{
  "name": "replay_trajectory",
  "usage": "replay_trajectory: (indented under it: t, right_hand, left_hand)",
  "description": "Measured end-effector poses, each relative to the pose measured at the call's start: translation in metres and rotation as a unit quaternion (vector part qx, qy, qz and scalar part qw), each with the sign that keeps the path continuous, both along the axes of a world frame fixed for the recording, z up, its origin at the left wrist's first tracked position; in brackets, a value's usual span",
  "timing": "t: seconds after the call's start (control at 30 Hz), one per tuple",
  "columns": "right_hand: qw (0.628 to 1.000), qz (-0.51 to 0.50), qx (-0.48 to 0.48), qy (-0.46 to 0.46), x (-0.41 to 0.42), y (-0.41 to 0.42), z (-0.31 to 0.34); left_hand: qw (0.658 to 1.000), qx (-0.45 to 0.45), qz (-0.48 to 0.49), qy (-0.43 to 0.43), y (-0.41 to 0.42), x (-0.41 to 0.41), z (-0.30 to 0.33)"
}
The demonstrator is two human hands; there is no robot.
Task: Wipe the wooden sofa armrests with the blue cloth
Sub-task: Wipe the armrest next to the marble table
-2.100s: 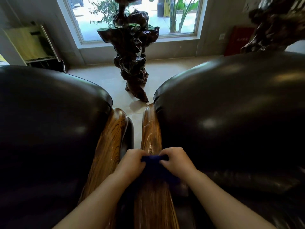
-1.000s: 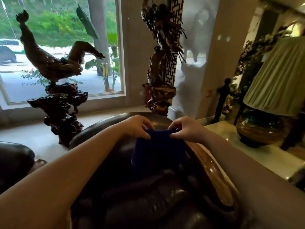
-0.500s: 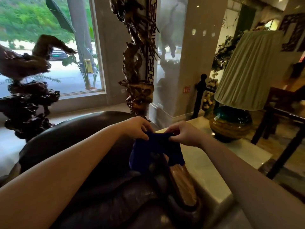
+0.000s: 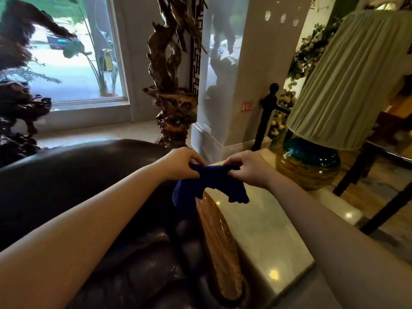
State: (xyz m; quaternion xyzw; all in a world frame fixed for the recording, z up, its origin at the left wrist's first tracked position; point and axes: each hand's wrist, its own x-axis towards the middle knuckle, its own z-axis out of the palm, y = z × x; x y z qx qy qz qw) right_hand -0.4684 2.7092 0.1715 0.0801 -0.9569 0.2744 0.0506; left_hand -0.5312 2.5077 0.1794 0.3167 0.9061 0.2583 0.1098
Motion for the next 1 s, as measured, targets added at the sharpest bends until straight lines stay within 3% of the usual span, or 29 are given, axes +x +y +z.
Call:
replay_trajectory:
  t: [0.27, 0.67, 0.83, 1.0]
  right_hand:
    - [0.996, 0.041, 0.004, -0.082, -0.069, 0.050, -0.118]
    - [0.969, 0.086, 0.011, -0.232, -0.123, 0.134, -0.357]
    - [0.967, 0.042, -0.001, -0.253, -0.141, 0.147, -0.425]
    - [0.975, -0.035, -0.039, -0.216, -0.167, 0.141, -0.458]
  left_hand:
    - [0.995, -0.017, 0.094, -0.003, 0.048, -0.031, -0.127]
    - [0.962, -0.020, 0.203, -0.179, 0.128, -0.042, -0.371]
    - [0.947, -0.013, 0.248, -0.202, 0.140, -0.067, -0.437]
    - [0.937, 0.034, 0.307, -0.163, 0.144, -0.092, -0.470]
